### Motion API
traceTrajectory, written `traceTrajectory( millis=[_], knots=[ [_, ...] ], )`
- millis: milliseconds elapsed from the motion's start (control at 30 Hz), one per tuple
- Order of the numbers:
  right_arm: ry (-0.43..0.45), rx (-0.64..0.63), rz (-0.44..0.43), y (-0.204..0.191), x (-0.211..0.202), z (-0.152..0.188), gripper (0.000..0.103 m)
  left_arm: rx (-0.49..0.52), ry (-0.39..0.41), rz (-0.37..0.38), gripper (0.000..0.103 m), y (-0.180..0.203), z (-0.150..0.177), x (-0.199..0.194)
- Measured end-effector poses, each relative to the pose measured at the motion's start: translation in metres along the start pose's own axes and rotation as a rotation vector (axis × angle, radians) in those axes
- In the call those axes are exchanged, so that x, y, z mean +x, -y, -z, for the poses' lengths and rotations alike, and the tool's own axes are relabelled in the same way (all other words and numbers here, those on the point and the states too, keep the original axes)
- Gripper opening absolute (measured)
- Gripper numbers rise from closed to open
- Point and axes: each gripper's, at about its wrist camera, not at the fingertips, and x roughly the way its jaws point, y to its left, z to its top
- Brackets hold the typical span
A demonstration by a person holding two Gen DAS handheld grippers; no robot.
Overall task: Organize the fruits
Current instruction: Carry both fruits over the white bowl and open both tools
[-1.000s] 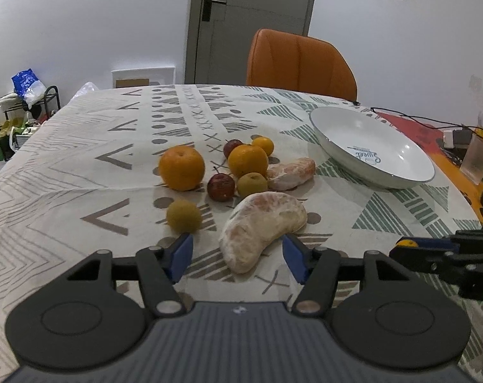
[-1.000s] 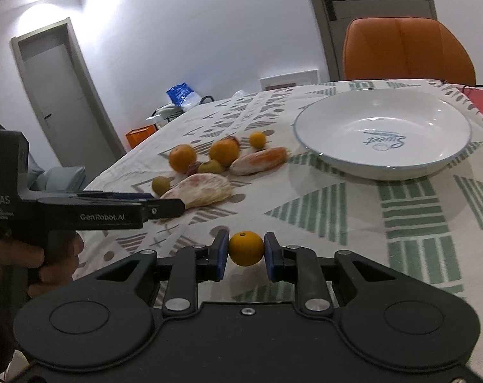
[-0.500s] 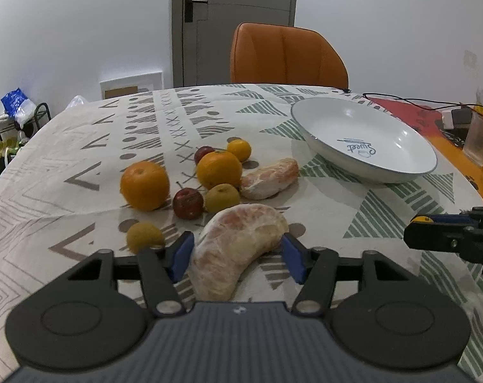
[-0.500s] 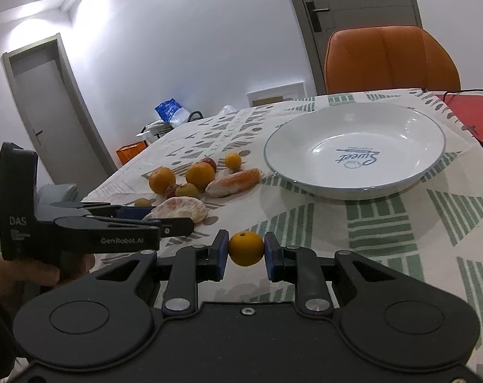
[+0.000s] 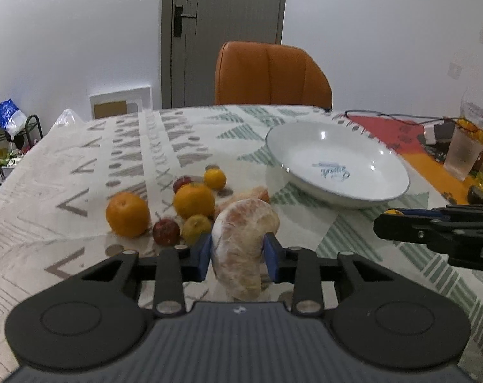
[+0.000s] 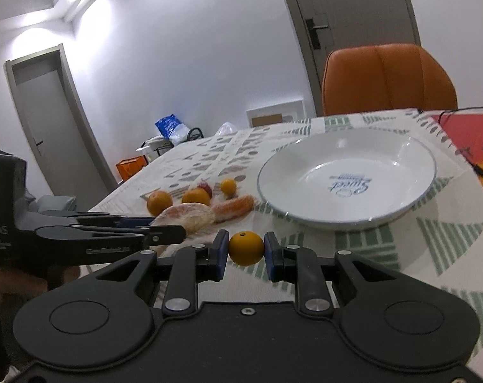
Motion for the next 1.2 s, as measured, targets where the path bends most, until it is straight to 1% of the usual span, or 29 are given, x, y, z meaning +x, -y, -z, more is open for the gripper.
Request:
traceTrajectory(
  millis=[233, 533, 900, 1000, 1067, 1200],
  knots=[
    [0.043, 0.005, 0.032, 0.01, 0.0, -0.012, 0.022, 0.006, 0.038, 0.015, 0.033, 0.008, -0.017, -0.001],
    [0.068, 0.007, 0.115, 0.027, 0.008, -0.024, 0.022, 0.014, 0.061, 0.032, 0.033, 0.023, -0.034, 0.013],
    [0.08, 0.049, 0.205, 0.045, 0.015, -0.026, 0.022, 0.039, 0.058, 0.055, 0.033, 0.046, -0.051, 0.034],
    [0.085, 0.062, 0.215, 0.048, 0.012, -0.026, 0.023, 0.044, 0.057, 0.062, 0.033, 0.053, -0.055, 0.039],
    [0.091, 0.07, 0.218, 0.05, 0.009, -0.027, 0.028, 0.048, 0.056, 0.065, 0.033, 0.058, -0.058, 0.043],
    [0.103, 0.079, 0.22, 0.052, 0.003, -0.027, 0.028, 0.055, 0.052, 0.072, 0.033, 0.066, -0.063, 0.049]
  ],
)
